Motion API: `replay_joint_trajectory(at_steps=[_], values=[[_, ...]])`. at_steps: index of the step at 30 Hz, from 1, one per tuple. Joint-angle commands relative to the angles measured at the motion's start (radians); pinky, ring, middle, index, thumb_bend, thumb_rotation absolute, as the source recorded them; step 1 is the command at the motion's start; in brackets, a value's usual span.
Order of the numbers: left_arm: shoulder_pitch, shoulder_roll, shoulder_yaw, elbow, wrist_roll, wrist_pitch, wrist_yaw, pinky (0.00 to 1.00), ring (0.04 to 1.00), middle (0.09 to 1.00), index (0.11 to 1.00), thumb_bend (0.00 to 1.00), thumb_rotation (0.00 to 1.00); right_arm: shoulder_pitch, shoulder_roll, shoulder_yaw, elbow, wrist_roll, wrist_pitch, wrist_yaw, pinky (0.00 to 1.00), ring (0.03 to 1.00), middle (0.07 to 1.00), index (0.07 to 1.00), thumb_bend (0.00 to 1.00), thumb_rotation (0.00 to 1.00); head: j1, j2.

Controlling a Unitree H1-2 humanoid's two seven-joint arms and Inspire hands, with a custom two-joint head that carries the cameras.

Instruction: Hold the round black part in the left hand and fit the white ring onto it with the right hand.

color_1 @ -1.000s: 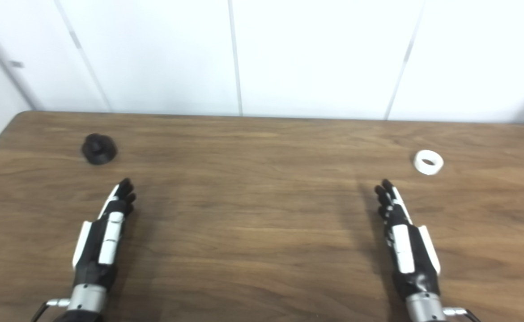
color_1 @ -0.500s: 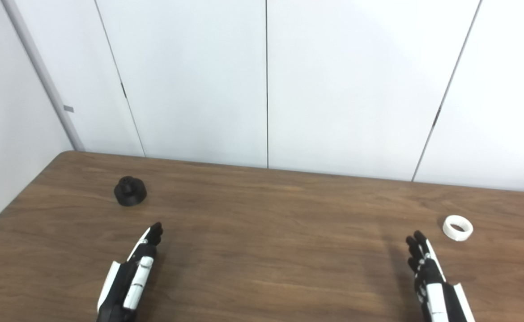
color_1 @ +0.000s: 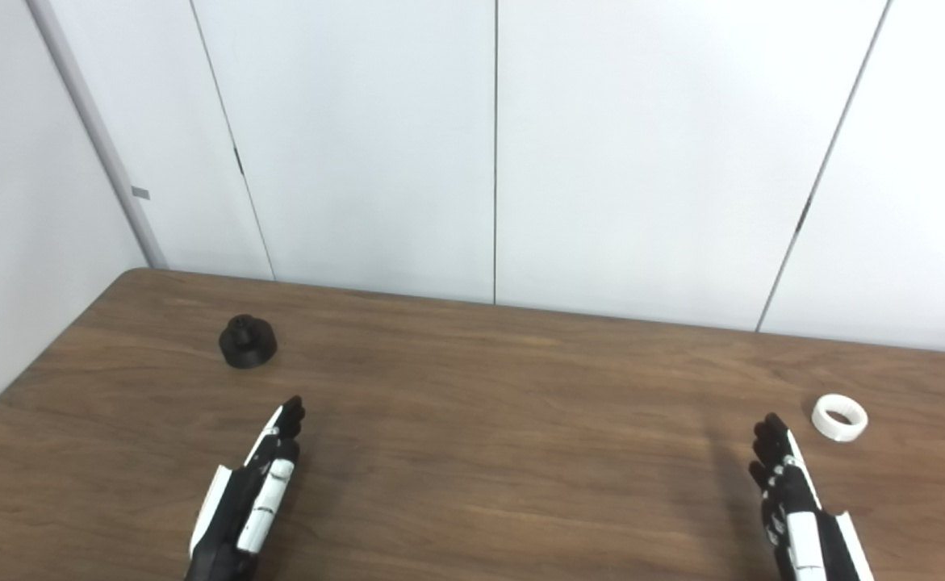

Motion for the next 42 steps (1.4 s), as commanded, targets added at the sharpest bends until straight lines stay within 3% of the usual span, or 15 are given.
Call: replay_joint_trajectory(at_steps=[1,8,14,17,21,27,31,36,42], values=[[0.033,-0.028,-0.010,0.017,-0.008,-0.020,0.013,1.00,0.991,0.982,0.995,0.51,0.77,0.048,0.000,0.000,0.068,0.005,-0.016,0.007,1.00,1.000,0.987,1.000,0.60,1.00,0.003,0.003],[0.018,-0.038,0.034,-0.107,0.063,0.081,0.089,0.98,0.951,0.941,0.952,0.70,0.33,0.058,-0.006,-0.006,0.048,-0.007,0.003,-0.004,1.00,1.000,0.982,1.000,0.59,1.00,0.003,0.010],[-0.054,0.011,0.093,-0.171,0.161,0.116,0.147,0.94,0.924,0.911,0.902,0.82,0.20,0.058,-0.006,-0.007,0.052,-0.012,0.001,-0.004,1.00,1.000,0.981,0.999,0.58,1.00,0.001,0.016],[-0.102,0.042,0.119,-0.208,0.281,0.224,0.161,0.92,0.920,0.901,0.868,0.87,0.25,0.058,-0.006,-0.008,0.058,-0.013,-0.003,-0.003,1.00,1.000,0.981,0.999,0.58,1.00,-0.006,0.019],[-0.154,0.088,0.138,-0.217,0.367,0.301,0.161,0.99,0.953,0.910,0.842,0.87,0.27,0.058,-0.008,-0.006,0.059,-0.011,-0.001,0.003,1.00,1.000,0.981,0.998,0.59,1.00,-0.006,0.019],[-0.220,0.123,0.137,-0.184,0.494,0.410,0.178,0.90,0.929,0.888,0.800,0.87,0.29,0.054,-0.012,-0.006,0.073,-0.016,-0.014,0.004,1.00,1.000,0.980,1.000,0.61,1.00,-0.004,0.023],[-0.254,0.142,0.140,-0.141,0.528,0.421,0.195,0.87,0.922,0.878,0.786,0.89,0.29,0.052,-0.008,-0.009,0.079,-0.020,-0.019,-0.004,1.00,1.000,0.965,0.993,0.59,1.00,0.000,0.023],[-0.315,0.198,0.140,-0.046,0.555,0.455,0.182,0.98,0.951,0.892,0.797,0.90,0.29,0.048,-0.009,-0.009,0.091,-0.013,-0.029,0.004,1.00,1.000,0.962,0.991,0.58,1.00,0.004,0.023],[-0.387,0.268,0.109,0.081,0.581,0.478,0.179,1.00,0.945,0.891,0.786,0.94,0.32,0.048,-0.008,-0.009,0.089,-0.019,-0.019,-0.001,1.00,1.000,0.955,0.985,0.57,1.00,0.004,0.023]])
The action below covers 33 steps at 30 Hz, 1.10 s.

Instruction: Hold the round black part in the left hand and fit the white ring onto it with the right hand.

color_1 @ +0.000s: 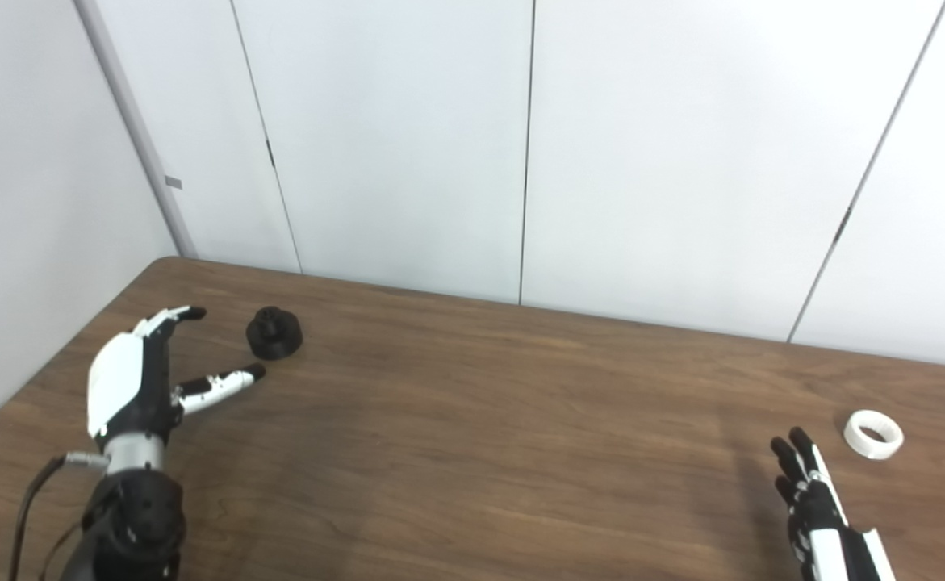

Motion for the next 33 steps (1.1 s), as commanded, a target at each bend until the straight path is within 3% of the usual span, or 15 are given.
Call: replay_joint_trajectory(at_steps=[1,11,19,27,33], values=[[-0.056,0.034,-0.010,0.015,0.023,0.017,0.009,1.00,0.949,0.896,0.790,0.94,0.33,0.044,0.006,0.001,0.082,0.006,-0.017,0.001,1.00,1.000,0.955,0.984,0.57,1.00,0.001,0.001],[-0.165,0.098,-0.056,0.163,0.009,0.076,-0.034,1.00,0.959,0.907,0.802,0.92,0.36,0.049,0.007,0.006,0.069,-0.001,-0.020,0.001,1.00,1.000,0.958,0.985,0.55,1.00,-0.008,0.006],[-0.245,0.153,-0.103,0.258,0.042,0.081,-0.124,1.00,1.000,0.961,0.839,0.93,0.39,0.053,0.010,0.003,0.054,-0.005,-0.007,-0.006,1.00,1.000,0.956,0.984,0.56,1.00,-0.011,0.009],[-0.304,0.170,-0.117,0.330,0.061,0.081,-0.173,1.00,1.000,0.959,0.837,0.94,0.38,0.048,0.013,0.004,0.056,-0.005,-0.011,-0.007,1.00,0.992,0.950,0.982,0.56,1.00,-0.017,0.008],[-0.335,0.180,-0.109,0.351,0.028,0.081,-0.264,1.00,1.000,0.962,0.852,0.95,0.41,0.045,0.018,0.005,0.055,-0.015,-0.005,-0.016,1.00,0.986,0.946,0.979,0.57,1.00,-0.023,0.008]])
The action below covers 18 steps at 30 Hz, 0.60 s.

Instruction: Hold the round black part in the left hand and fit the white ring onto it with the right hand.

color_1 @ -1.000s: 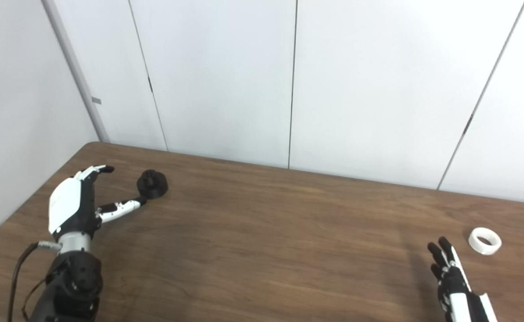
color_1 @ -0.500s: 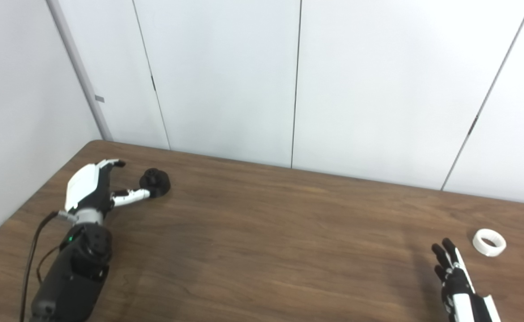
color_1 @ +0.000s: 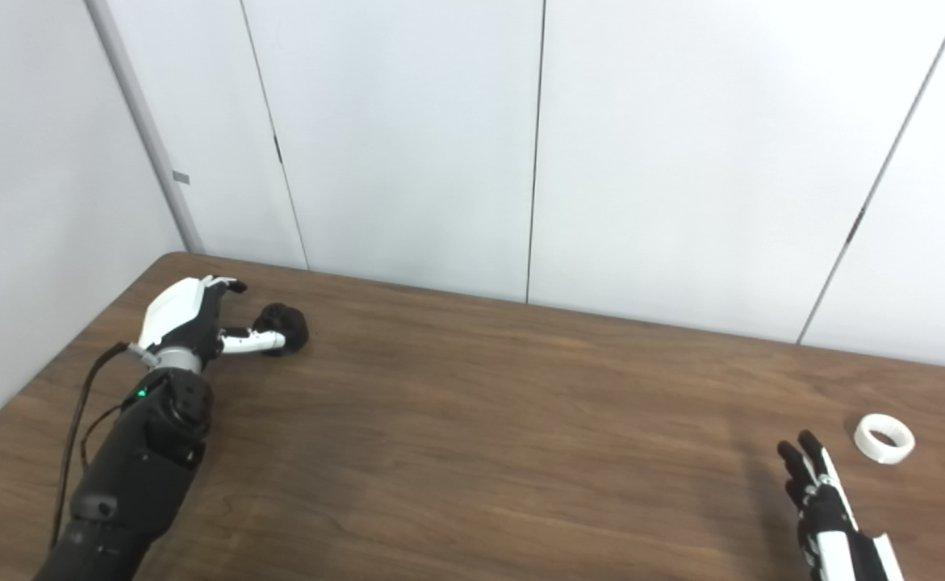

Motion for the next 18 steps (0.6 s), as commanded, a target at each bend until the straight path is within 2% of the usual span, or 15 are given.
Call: replay_joint_trajectory(at_steps=[1,6,11,18], values=[[-0.061,0.047,0.008,0.005,-0.003,-0.001,-0.020,1.00,1.000,0.961,0.853,0.95,0.41,0.043,0.018,0.005,0.062,-0.003,-0.009,-0.008,1.00,0.986,0.947,0.979,0.58,1.00,-0.001,0.000],[-0.079,0.053,0.004,0.035,0.002,-0.001,-0.055,1.00,1.000,0.955,0.847,0.95,0.40,0.044,0.019,0.007,0.061,-0.005,-0.009,-0.011,1.00,0.980,0.945,0.976,0.61,1.00,-0.007,0.000],[-0.096,0.060,-0.011,0.065,0.004,-0.001,-0.086,1.00,0.999,0.951,0.845,0.95,0.42,0.043,0.022,0.007,0.059,-0.004,-0.014,-0.012,1.00,0.977,0.946,0.979,0.60,1.00,-0.005,-0.001],[-0.112,0.057,-0.009,0.100,0.002,-0.001,-0.095,1.00,1.000,0.946,0.838,0.95,0.39,0.040,0.025,0.007,0.066,-0.006,-0.016,-0.014,1.00,0.971,0.939,0.976,0.60,1.00,-0.010,0.000]])
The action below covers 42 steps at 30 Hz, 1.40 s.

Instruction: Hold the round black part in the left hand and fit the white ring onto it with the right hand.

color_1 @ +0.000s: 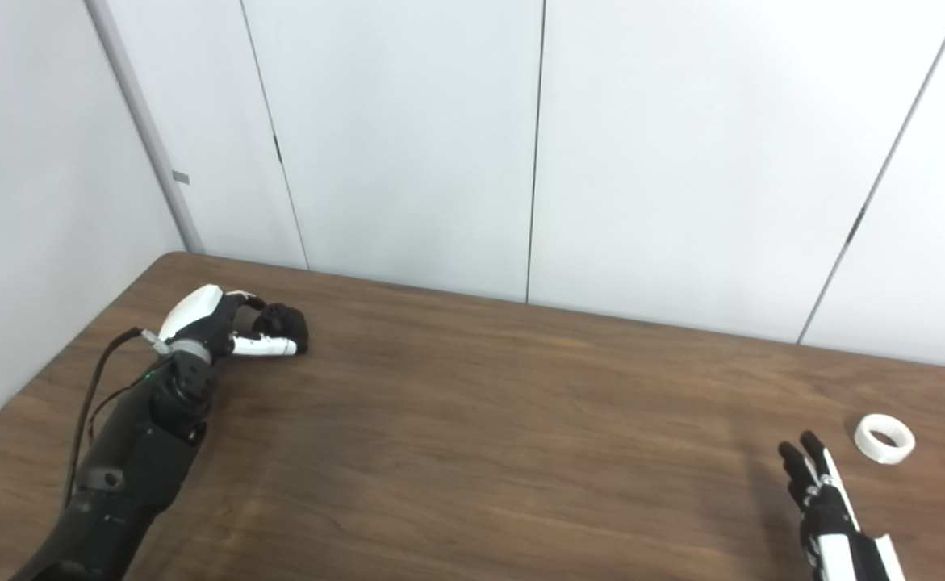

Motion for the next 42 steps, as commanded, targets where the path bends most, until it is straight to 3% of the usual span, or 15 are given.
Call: replay_joint_trajectory(at_steps=[1,27,42], values=[[-0.056,0.036,0.004,-0.003,0.011,-0.001,0.010,1.00,1.000,0.946,0.838,0.95,0.40,0.040,0.024,0.005,0.066,0.004,-0.017,-0.009,1.00,0.971,0.939,0.976,0.59,1.00,0.000,0.000],[-0.057,0.038,-0.024,0.030,-0.010,-0.001,0.044,1.00,0.999,0.938,0.820,0.89,0.35,0.047,0.023,0.001,0.064,-0.011,-0.019,-0.017,0.99,0.953,0.915,0.951,0.64,1.00,-0.018,0.005],[-0.063,0.020,-0.009,0.045,-0.043,-0.002,0.062,1.00,0.999,0.936,0.823,0.89,0.35,0.039,0.024,-0.001,0.078,-0.005,-0.030,-0.016,0.96,0.924,0.906,0.946,0.65,1.00,-0.020,0.001]])
